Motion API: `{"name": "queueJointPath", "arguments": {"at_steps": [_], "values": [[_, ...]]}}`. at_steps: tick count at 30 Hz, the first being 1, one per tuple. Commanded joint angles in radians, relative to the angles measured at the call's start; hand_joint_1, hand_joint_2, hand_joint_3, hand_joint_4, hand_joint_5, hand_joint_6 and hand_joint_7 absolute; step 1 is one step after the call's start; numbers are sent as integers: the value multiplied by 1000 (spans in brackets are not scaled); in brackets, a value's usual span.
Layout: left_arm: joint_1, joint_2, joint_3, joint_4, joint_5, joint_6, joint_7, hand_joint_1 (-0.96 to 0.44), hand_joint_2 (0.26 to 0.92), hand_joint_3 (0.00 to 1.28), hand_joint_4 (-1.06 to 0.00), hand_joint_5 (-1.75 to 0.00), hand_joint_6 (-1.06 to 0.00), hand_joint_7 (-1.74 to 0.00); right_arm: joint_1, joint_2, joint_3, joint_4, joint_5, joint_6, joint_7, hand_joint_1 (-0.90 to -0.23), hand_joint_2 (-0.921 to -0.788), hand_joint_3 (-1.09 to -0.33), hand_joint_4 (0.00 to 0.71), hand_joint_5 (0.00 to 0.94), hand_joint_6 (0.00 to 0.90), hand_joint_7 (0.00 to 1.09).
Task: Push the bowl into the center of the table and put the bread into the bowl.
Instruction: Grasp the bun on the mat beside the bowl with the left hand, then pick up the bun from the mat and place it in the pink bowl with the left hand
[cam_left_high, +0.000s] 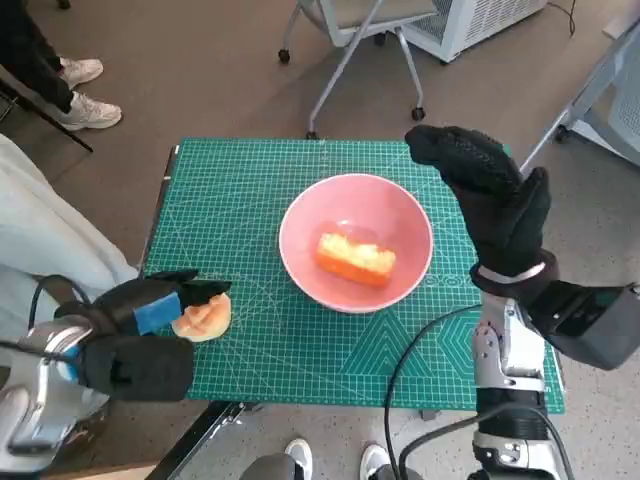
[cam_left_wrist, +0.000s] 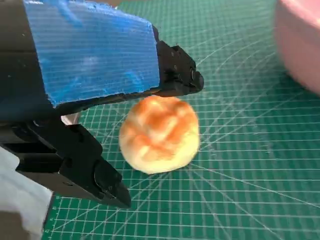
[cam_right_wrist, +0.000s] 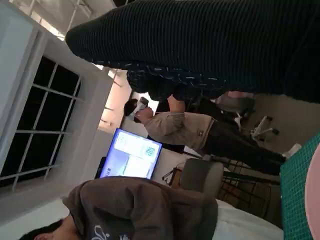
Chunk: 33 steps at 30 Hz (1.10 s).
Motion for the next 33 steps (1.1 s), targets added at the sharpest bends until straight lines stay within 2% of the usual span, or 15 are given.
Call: {"name": "queueJointPath", "arguments": {"at_steps": [1,6,9,10,11,14,16,17,18,19,22,25,33], "values": [[-32,-20,-37,70,30,-11,27,186,759,35,-308,-19,-362,-18,16,-1,-3,15,-2,-1,-3,-691,-921,-731,181,1,-1,614],[-55,-34,-70,148,66,-45,79,172,791,55,-414,-22,-444,-22,17,-1,-3,13,-1,1,-2,-689,-921,-731,181,1,-1,614],[-66,-39,-87,188,88,-71,117,173,851,85,-521,-29,-558,-38,17,-2,-3,13,0,3,-1,-689,-921,-731,181,1,-1,612],[-71,-41,-91,206,93,-87,136,173,851,85,-521,-29,-558,-38,17,-2,-3,12,0,4,-1,-689,-921,-731,181,1,-1,612],[-75,-42,-94,220,96,-99,149,167,882,102,-581,-33,-628,-47,17,-2,-3,12,1,4,-1,-689,-921,-731,181,0,-1,610],[-85,-43,-97,275,99,-162,210,158,905,147,-662,-52,-716,-74,18,-2,-2,12,-1,4,-1,-689,-921,-731,181,0,-1,607],[-88,-41,-95,304,96,-203,247,159,914,182,-765,-93,-805,-111,18,-3,-3,14,-1,3,0,-689,-921,-730,181,1,-1,604],[-88,-41,-93,315,95,-219,260,128,916,169,-735,-314,-760,-335,17,-3,-3,15,-1,3,0,-689,-921,-730,182,1,-1,603],[-90,-41,-91,329,92,-236,273,83,918,179,-661,-669,-663,-693,17,-4,-3,15,-1,3,0,-689,-921,-730,182,1,-1,602],[-93,-40,-90,340,91,-249,282,54,919,173,-638,-890,-609,-896,17,-5,-3,16,-1,3,1,-689,-921,-729,182,1,-1,601],[-98,-40,-89,373,85,-289,308,20,920,142,-642,-1140,-568,-1097,17,-6,-5,16,-1,2,1,-688,-921,-729,182,1,-1,599],[-102,-40,-85,388,75,-310,315,9,920,110,-662,-1201,-586,-1136,16,-8,-5,17,0,4,1,-686,-921,-729,182,1,-1,598],[-100,-37,-73,365,43,-325,293,3,920,88,-671,-1209,-606,-1163,14,-9,-7,19,1,6,1,-683,-921,-730,182,0,-1,596]]}}
